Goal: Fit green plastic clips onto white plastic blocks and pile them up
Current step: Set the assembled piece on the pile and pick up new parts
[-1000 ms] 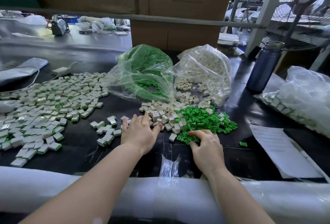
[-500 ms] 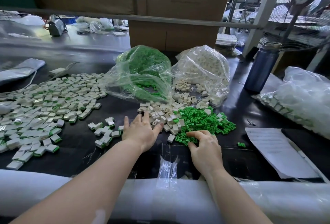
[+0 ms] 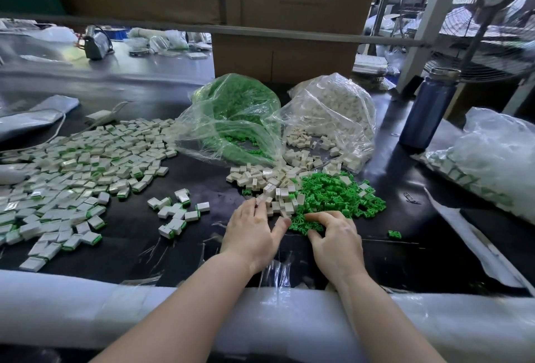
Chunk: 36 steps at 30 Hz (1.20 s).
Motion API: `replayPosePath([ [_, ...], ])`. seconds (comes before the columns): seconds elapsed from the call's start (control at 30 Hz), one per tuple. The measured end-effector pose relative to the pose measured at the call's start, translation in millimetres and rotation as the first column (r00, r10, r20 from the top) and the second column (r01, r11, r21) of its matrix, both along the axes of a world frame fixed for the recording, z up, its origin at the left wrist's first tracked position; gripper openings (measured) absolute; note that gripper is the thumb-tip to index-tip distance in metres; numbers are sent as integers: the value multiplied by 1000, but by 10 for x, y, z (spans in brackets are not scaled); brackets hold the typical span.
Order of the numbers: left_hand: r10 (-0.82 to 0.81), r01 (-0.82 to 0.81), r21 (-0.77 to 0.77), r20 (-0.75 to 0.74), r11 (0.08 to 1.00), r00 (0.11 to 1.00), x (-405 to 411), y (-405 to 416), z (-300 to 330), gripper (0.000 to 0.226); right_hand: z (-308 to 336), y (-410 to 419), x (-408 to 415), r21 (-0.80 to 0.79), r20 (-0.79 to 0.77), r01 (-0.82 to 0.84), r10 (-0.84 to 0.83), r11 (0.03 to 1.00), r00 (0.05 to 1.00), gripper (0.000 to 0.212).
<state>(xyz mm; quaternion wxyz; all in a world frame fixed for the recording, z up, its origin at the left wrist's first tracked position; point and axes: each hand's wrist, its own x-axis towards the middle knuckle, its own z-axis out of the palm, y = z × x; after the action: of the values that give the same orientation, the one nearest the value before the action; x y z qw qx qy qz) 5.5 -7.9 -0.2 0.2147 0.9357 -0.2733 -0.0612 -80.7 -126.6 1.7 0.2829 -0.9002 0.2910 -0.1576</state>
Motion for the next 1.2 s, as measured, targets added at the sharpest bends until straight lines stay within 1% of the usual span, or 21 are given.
replayPosePath([
  [0.07,-10,10,-21,26,1000,1000,-46,8,-16,70,7,1,-2,0,-2,-3,3,1000,1000,28],
  [0.13,-9,13,-77,51,997,999,-78,22,-18,65,10,3,-4,1,-3,-5,5,1000,1000,28],
  [0.23,63,-49,-199,64,979,996,-72,49,4,54,11,7,-5,7,-2,-10,10,1000,1000,28],
  [0.3,108,-97,-219,38,971,993,-33,65,25,53,12,6,-6,10,-2,-12,12,1000,1000,28],
  [0.37,120,-121,-177,-18,977,993,14,75,41,57,12,2,-6,11,-1,-10,10,1000,1000,28],
  [0.5,93,-99,-76,-84,992,992,95,46,68,62,12,4,6,15,-4,-8,8,1000,1000,29],
  [0.63,71,-79,-68,-120,995,990,132,-12,98,62,6,6,6,12,-1,2,-2,1000,1000,32],
  [0.83,43,-44,-13,-66,999,997,227,-89,117,59,-2,3,11,22,20,8,-8,1000,1000,34],
  [1.07,-12,16,66,-57,998,998,361,-184,128,58,-15,1,27,15,3,13,-13,1000,1000,35],
  [1.2,-7,13,88,-66,996,998,414,-240,139,57,-18,0,25,7,-19,6,-5,1000,1000,36],
])
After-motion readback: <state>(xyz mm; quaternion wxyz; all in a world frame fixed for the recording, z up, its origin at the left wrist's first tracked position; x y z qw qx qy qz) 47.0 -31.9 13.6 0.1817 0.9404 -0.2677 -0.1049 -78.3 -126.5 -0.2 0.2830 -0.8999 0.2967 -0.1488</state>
